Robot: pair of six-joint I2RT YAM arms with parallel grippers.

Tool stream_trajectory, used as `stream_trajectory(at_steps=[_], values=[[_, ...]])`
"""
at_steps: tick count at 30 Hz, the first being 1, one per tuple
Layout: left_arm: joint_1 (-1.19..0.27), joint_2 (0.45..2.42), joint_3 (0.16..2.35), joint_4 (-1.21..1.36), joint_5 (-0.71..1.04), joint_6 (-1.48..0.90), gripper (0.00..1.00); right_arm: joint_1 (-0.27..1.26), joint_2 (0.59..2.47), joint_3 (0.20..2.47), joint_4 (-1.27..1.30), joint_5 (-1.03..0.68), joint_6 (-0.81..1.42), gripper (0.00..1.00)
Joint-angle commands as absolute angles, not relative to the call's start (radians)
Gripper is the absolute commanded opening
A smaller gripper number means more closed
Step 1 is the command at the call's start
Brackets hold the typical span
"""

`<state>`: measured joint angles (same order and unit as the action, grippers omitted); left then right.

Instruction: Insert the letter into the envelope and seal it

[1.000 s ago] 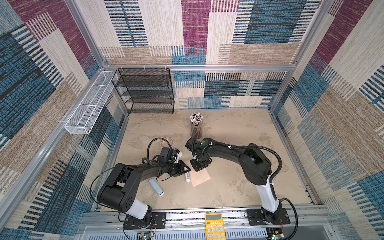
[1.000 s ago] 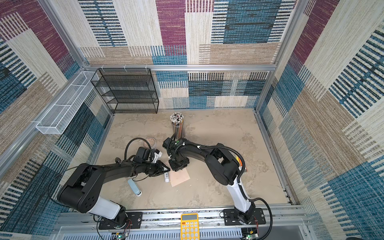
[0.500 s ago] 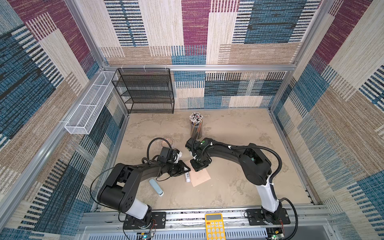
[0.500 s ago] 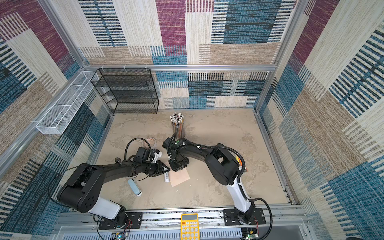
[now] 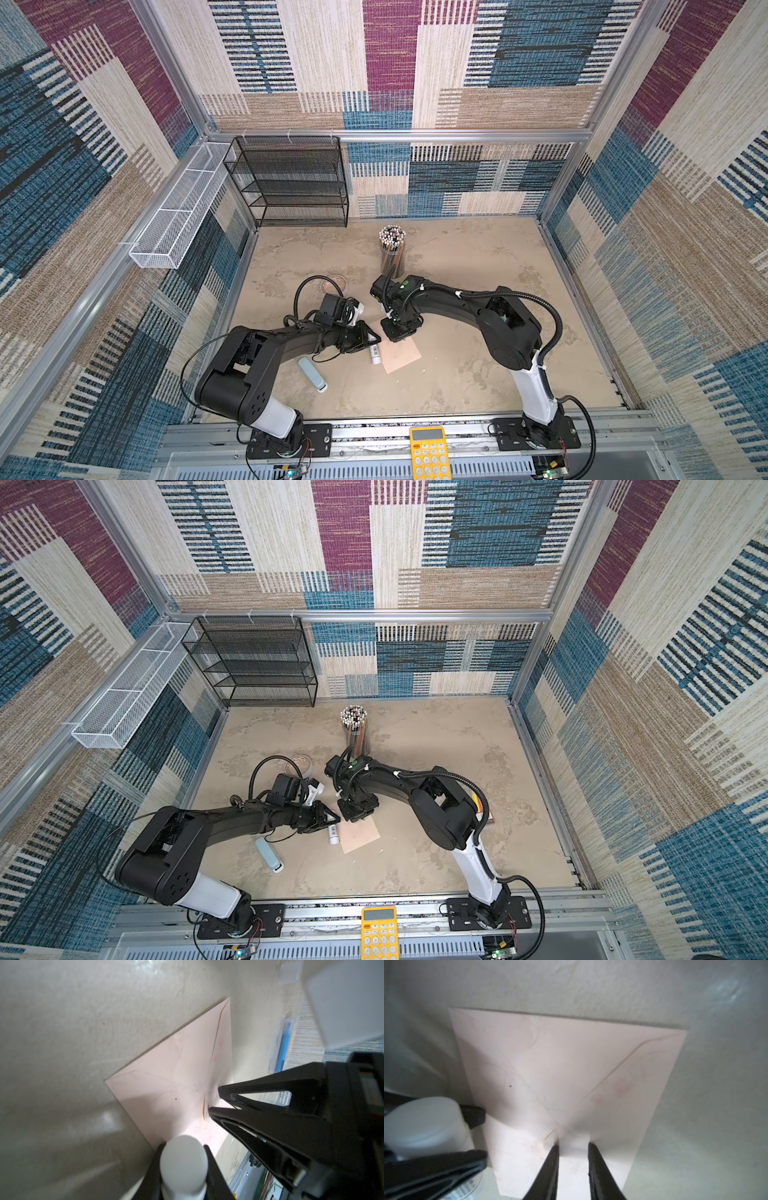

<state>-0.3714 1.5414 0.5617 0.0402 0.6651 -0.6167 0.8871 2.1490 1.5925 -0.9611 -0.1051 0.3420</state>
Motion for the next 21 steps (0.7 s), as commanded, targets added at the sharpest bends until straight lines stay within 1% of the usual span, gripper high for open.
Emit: stream_trajectory(at_steps=[1,8,21], values=[[-0.371,1.546,0.563,0.042,0.663,-0.607,0.00,0.894,2.200,1.566,-0.942,-0.140,0.336,0.27],[-0.371,1.546,0.565,0.041,0.663,-0.605,0.00,0.894,2.211,1.562,-0.927,-0.158,0.342,0.33],[-0.371,1.549,0.566,0.041,0.664,-0.606,0.00,0.895,2.210,1.553,-0.914,-0.173,0.345,0.34]])
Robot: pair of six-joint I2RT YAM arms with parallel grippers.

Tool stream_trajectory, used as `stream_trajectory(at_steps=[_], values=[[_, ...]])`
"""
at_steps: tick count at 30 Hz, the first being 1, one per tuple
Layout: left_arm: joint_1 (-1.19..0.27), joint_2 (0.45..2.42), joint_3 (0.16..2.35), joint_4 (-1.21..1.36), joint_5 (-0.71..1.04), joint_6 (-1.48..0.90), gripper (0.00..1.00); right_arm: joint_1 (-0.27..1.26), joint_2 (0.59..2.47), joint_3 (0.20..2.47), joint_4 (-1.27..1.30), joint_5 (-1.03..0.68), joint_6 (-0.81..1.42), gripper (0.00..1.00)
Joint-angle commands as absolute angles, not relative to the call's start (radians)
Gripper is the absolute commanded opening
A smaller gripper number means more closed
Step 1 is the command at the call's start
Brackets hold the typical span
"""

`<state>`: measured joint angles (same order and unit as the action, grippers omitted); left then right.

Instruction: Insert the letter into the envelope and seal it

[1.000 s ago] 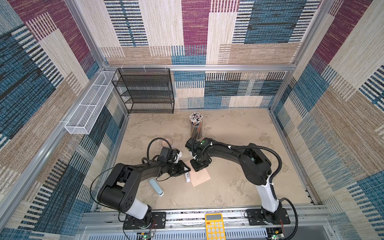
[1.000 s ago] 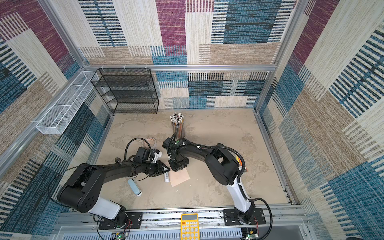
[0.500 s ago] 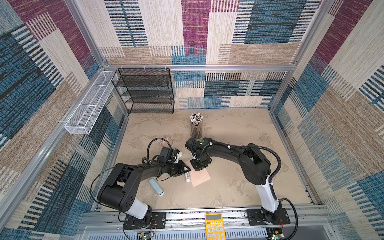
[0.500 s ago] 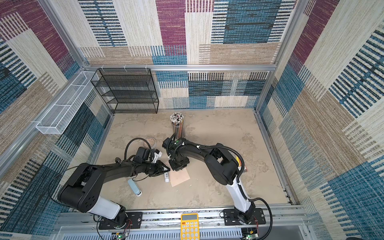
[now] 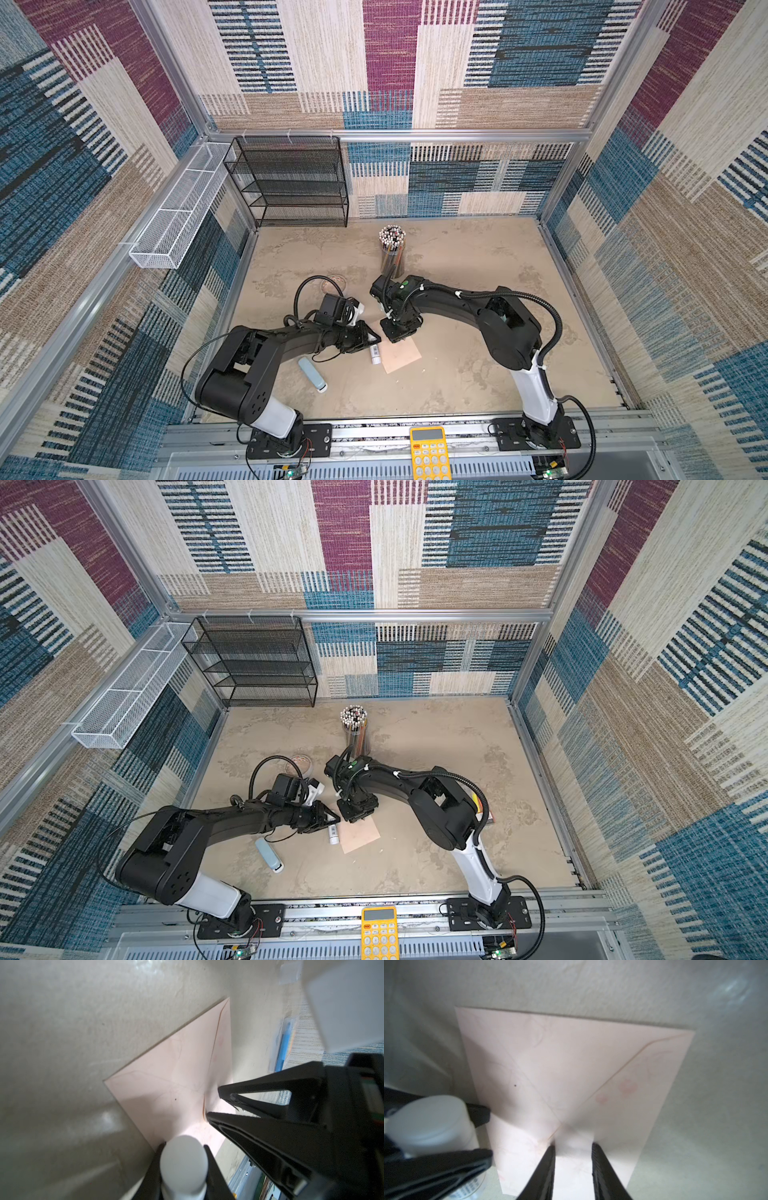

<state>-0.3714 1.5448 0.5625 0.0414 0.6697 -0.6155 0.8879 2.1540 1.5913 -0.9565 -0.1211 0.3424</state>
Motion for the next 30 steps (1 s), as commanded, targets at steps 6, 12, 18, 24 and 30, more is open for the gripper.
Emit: stream_trajectory(at_steps=[6,12,18,24,30], values=[[-0.371,1.548,0.566,0.038,0.663,-0.604,0.00,0.895,2.200,1.549,-0.902,-0.188,0.350,0.36],[-0.370,1.548,0.566,0.033,0.660,-0.604,0.00,0.889,2.176,1.595,-0.953,-0.145,0.335,0.38],[-0.370,1.554,0.568,0.032,0.661,-0.602,0.00,0.873,2.137,1.653,-1.009,-0.107,0.325,0.39],[-0.370,1.563,0.574,0.018,0.660,-0.597,0.00,0.858,2.088,1.696,-1.056,-0.075,0.320,0.40],[-0.370,1.565,0.581,0.008,0.658,-0.594,0.00,0.836,2.029,1.696,-1.076,-0.054,0.318,0.40]])
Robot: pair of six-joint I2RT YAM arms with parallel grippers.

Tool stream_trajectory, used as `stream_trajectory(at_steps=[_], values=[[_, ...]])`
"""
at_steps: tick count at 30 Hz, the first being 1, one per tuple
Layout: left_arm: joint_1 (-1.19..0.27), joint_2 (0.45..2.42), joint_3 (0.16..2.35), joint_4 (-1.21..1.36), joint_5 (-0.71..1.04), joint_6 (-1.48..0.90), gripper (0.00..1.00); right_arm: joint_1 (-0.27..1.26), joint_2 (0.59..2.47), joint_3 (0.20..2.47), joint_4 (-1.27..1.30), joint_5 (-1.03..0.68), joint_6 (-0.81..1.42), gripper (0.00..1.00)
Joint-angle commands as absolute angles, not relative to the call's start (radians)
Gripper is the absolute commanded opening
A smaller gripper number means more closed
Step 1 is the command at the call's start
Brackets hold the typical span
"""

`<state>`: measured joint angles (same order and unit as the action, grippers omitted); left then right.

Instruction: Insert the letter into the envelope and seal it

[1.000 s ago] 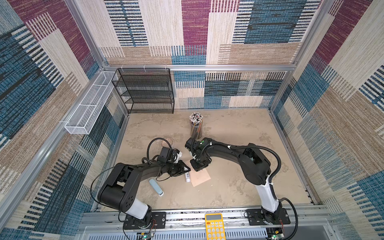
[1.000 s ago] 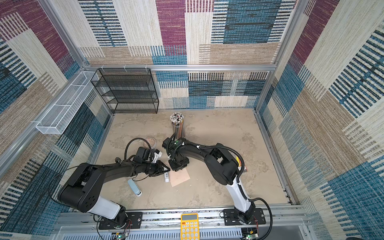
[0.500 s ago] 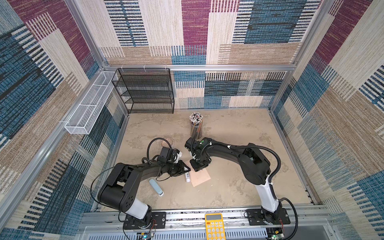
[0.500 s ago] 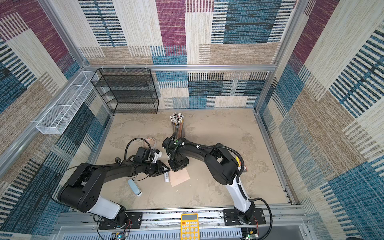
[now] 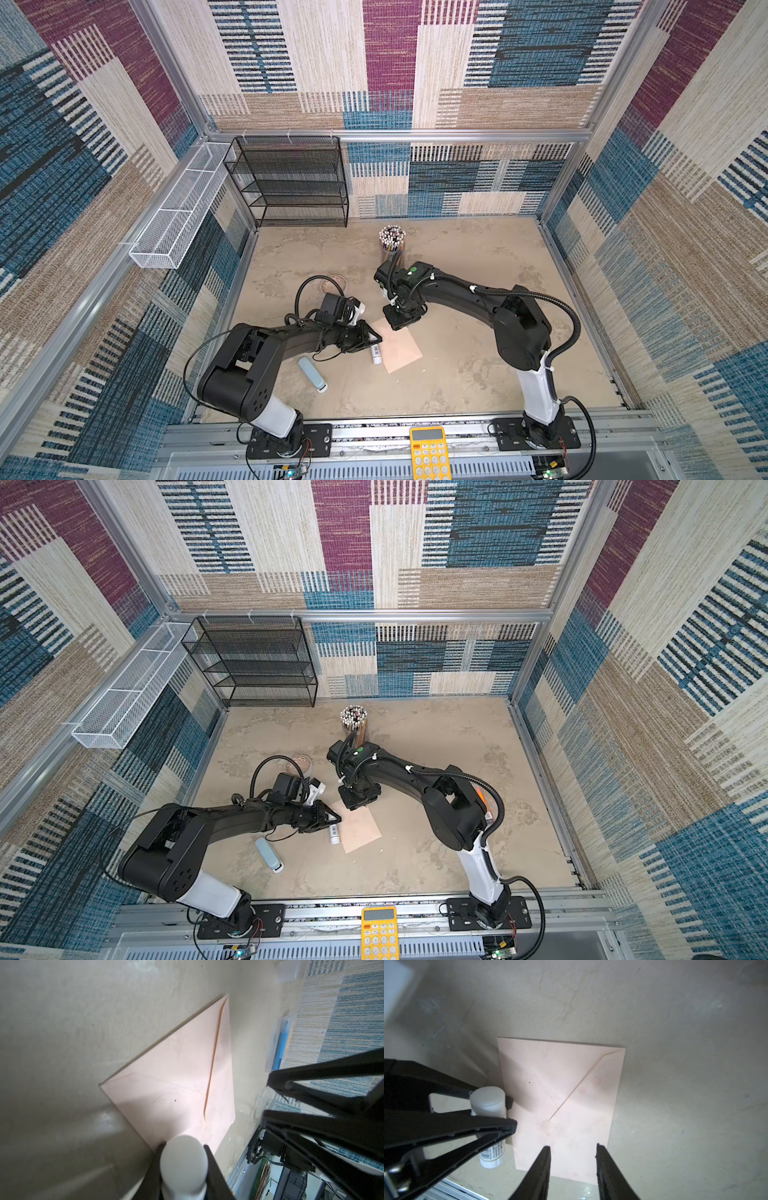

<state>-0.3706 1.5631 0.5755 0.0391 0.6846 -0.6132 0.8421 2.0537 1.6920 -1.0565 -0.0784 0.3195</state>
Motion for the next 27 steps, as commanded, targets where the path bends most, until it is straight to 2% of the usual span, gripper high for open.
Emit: stream_trajectory(at_steps=[1,9,15,21,24,27], values=[[-0.370,1.562,0.584,0.005,0.659,-0.594,0.00,0.829,2.017,1.693,-1.076,-0.050,0.318,0.40],[-0.371,1.479,0.610,0.012,0.694,-0.594,0.00,0.762,1.876,1.605,-0.939,-0.029,0.323,0.39],[-0.371,1.379,0.650,-0.009,0.721,-0.590,0.04,0.738,1.709,1.443,-0.706,0.018,0.322,0.39],[-0.371,1.307,0.721,-0.152,0.672,-0.533,0.06,0.720,1.503,1.251,-0.435,0.019,0.299,0.39],[-0.371,1.311,0.731,-0.181,0.651,-0.529,0.05,0.702,1.538,1.273,-0.492,-0.013,0.299,0.36],[-0.371,1.341,0.717,-0.173,0.644,-0.547,0.04,0.701,1.661,1.375,-0.650,-0.079,0.286,0.30]])
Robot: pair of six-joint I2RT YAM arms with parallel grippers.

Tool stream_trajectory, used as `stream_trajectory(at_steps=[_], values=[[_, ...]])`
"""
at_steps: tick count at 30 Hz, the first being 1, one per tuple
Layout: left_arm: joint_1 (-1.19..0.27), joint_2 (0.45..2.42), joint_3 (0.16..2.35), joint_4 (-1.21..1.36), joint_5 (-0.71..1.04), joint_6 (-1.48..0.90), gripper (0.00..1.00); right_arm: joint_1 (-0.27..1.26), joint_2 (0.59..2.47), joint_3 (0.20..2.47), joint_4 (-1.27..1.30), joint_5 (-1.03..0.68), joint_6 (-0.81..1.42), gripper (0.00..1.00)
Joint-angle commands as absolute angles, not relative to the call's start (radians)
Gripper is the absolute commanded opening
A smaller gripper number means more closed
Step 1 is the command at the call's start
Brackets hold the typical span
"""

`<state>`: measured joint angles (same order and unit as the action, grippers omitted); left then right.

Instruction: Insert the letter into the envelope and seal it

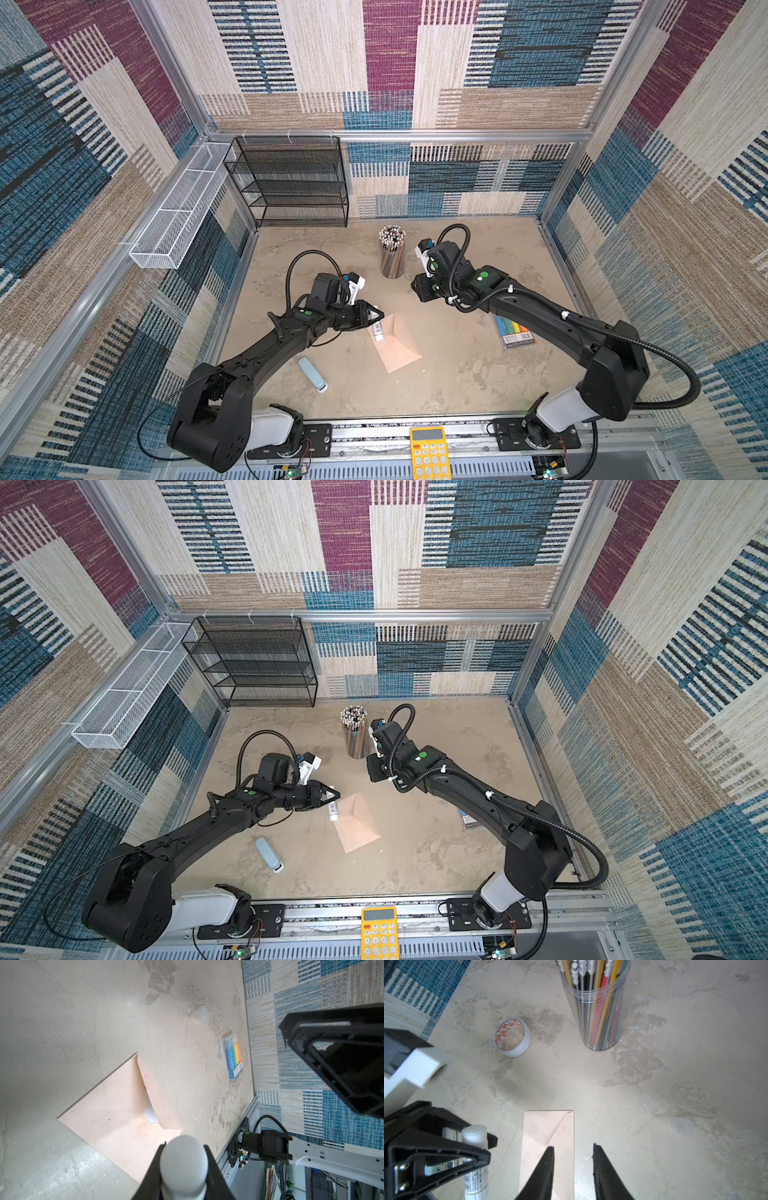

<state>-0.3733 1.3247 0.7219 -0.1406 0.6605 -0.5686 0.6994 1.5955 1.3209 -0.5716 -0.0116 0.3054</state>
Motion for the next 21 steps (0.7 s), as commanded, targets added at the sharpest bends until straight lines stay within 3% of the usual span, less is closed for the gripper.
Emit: stream_trajectory(at_steps=[1,21], values=[[-0.371,1.356,0.708,-0.160,0.649,-0.557,0.03,0.704,1.704,1.403,-0.698,-0.104,0.286,0.27],[-0.357,1.523,0.627,-0.058,0.644,-0.590,0.00,0.845,2.005,1.532,-0.890,-0.152,0.339,0.00]])
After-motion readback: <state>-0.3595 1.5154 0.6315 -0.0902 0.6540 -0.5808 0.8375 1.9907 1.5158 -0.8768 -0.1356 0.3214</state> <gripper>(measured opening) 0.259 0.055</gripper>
